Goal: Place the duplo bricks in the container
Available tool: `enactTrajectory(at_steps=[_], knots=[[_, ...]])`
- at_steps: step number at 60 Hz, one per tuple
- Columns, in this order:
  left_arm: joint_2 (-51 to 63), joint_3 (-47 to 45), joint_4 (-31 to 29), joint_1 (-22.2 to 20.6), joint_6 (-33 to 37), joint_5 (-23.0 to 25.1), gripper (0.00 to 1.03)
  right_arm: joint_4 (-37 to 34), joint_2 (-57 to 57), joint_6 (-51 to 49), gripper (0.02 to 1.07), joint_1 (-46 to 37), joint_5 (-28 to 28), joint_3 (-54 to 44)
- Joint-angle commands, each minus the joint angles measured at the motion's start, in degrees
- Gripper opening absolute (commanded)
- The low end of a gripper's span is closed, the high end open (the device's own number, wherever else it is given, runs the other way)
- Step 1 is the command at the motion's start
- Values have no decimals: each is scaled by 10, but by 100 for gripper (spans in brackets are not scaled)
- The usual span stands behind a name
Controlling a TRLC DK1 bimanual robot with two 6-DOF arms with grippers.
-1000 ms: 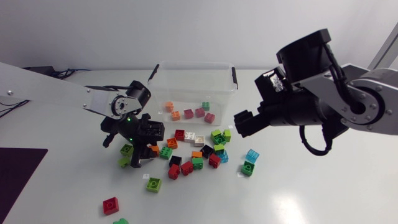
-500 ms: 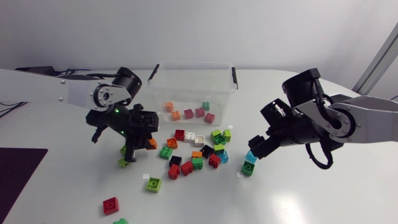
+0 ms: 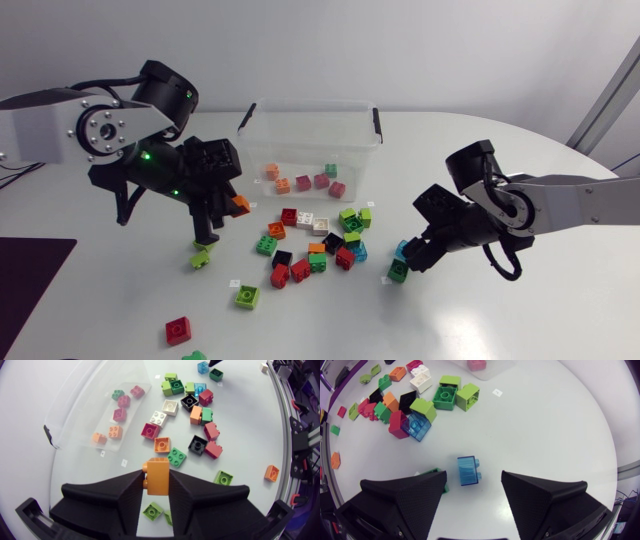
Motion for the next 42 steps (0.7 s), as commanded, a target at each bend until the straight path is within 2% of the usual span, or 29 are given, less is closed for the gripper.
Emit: enactTrajectory(at_steps=[1,17,27,35,42], knots=[[-15,32,-7,-5,-38,8,21,9,13,-17,80,-3,-2,-10],[-8,94,8,-5,-126,24,21,34,44,-19,79,-3,-3,-11],[11,134,33,-2,-175,24,21,53,62,-19,62,2,-4,-12],[29,153,61,-4,-206,24,21,60,72,-17,61,6,-4,-11],[58,183,73,-1,-234,24,21,61,81,-17,43,11,-6,-9]])
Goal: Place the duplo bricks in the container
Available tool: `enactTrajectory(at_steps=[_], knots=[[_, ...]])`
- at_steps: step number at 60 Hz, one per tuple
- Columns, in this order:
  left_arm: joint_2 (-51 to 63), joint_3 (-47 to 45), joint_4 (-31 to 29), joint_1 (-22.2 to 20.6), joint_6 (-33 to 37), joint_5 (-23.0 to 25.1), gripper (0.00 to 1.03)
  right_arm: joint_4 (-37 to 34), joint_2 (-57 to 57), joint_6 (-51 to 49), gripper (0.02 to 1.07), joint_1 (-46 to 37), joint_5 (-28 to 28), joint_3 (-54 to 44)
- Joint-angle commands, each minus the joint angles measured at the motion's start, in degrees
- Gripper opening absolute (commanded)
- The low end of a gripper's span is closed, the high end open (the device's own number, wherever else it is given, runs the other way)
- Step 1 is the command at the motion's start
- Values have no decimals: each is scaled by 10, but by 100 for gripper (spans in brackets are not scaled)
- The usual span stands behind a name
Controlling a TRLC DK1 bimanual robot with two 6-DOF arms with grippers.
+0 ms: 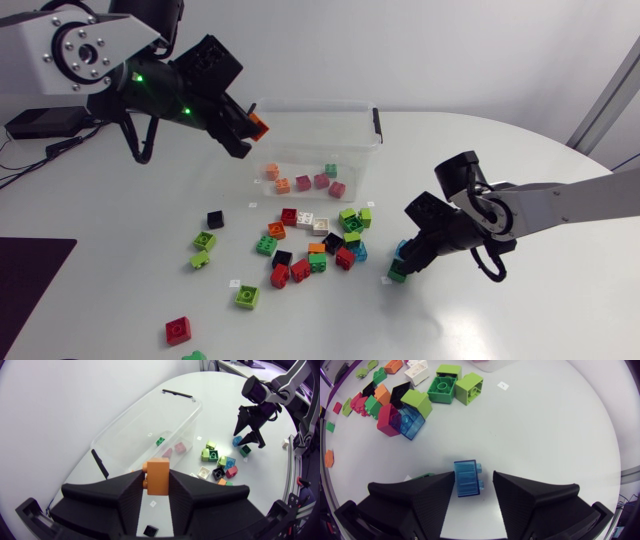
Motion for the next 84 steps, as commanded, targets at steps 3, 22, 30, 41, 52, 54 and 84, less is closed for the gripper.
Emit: enactTrajectory(at_steps=[3,22,30,41,52,54,84], knots=[[39,37,15,2,-40,4,21,5,17,-9,35,8,-4,-9],[124,101,57,13,-113,4,22,-37,-46,-7,28,14,0,-5],[165,135,65,22,-130,4,22,-83,-95,9,28,38,0,12],[212,172,76,28,-150,2,26,-127,-137,35,28,63,0,45],[235,190,78,36,-163,-10,73,-157,-155,63,28,72,-6,100],[234,190,78,39,-165,-10,82,-160,-155,70,28,74,-6,113],[64,57,-11,140,-133,-11,95,-137,-94,151,28,108,-15,280]])
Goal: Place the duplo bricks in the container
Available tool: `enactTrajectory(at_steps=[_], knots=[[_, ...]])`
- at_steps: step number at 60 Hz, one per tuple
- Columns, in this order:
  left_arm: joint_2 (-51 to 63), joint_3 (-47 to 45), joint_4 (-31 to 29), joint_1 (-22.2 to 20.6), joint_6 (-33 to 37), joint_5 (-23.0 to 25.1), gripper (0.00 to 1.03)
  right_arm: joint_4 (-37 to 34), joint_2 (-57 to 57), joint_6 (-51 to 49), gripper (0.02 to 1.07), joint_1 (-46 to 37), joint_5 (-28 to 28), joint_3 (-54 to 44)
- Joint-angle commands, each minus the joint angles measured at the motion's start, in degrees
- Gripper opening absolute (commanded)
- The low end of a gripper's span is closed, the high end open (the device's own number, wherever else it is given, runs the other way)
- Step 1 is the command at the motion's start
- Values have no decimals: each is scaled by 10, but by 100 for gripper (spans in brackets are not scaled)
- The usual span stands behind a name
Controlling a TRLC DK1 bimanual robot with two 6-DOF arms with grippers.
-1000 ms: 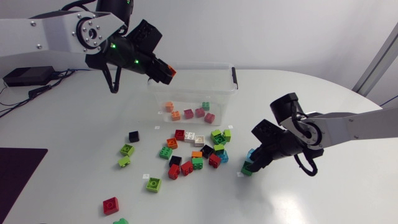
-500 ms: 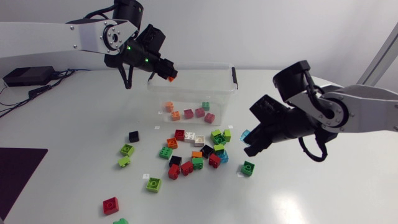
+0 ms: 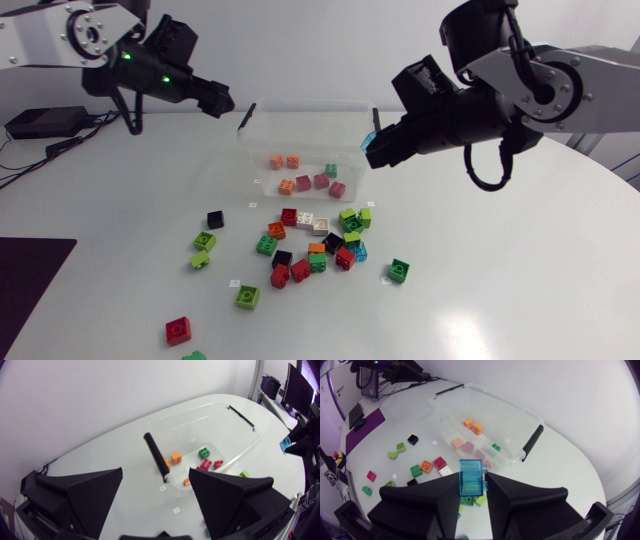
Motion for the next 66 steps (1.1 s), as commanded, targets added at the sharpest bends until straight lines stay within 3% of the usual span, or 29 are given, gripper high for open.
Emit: enactTrajectory(at_steps=[1,8,31,47,59,63,66], knots=[[-29,-40,-31,22,15,1,95,14,32,27,28,9,0,25],[-51,-93,-61,33,47,1,95,32,55,41,27,12,3,45],[-128,-292,-62,42,153,-10,95,92,139,59,26,12,19,104],[-214,-428,2,12,215,-68,95,123,195,65,26,19,58,141],[-263,-495,35,-32,218,-114,95,139,229,65,27,24,97,171],[-273,-523,55,-60,214,-137,95,145,242,65,37,26,116,179],[-275,-544,78,-88,213,-171,95,151,254,64,56,29,133,186]])
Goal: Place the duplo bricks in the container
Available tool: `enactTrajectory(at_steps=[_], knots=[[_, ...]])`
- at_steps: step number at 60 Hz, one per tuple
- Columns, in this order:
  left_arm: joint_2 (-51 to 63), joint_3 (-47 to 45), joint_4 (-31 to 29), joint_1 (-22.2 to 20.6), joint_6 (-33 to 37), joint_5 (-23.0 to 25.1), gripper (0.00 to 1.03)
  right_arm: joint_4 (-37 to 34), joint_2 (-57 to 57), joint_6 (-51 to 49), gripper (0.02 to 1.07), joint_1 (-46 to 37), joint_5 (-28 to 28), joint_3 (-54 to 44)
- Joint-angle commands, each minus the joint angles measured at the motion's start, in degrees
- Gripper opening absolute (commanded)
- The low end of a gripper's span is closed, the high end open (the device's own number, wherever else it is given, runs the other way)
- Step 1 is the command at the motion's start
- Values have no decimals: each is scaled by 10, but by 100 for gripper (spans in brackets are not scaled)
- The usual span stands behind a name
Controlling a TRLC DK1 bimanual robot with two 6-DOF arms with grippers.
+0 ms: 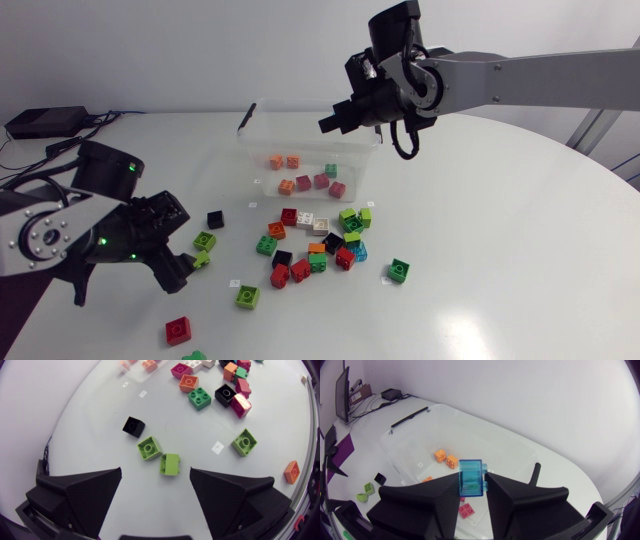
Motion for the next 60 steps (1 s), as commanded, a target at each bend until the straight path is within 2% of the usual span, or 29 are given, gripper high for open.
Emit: enactTrajectory(at_steps=[1,4,9,15,34,50,60], knots=[[-9,-46,34,-43,6,-41,95,12,29,11,60,9,20,20],[-11,-62,53,-67,4,-64,95,12,37,10,69,12,30,25],[-10,-69,76,-88,-4,-87,95,13,41,9,89,19,46,32],[0,-69,86,-89,-6,-90,95,11,32,10,97,24,55,25],[69,-62,122,-88,-6,-99,93,-6,-51,8,102,32,75,-45],[109,-62,138,-72,0,-102,91,-16,-138,9,102,32,75,-160],[126,-62,148,-51,13,-101,80,-26,-198,9,102,34,79,-239]])
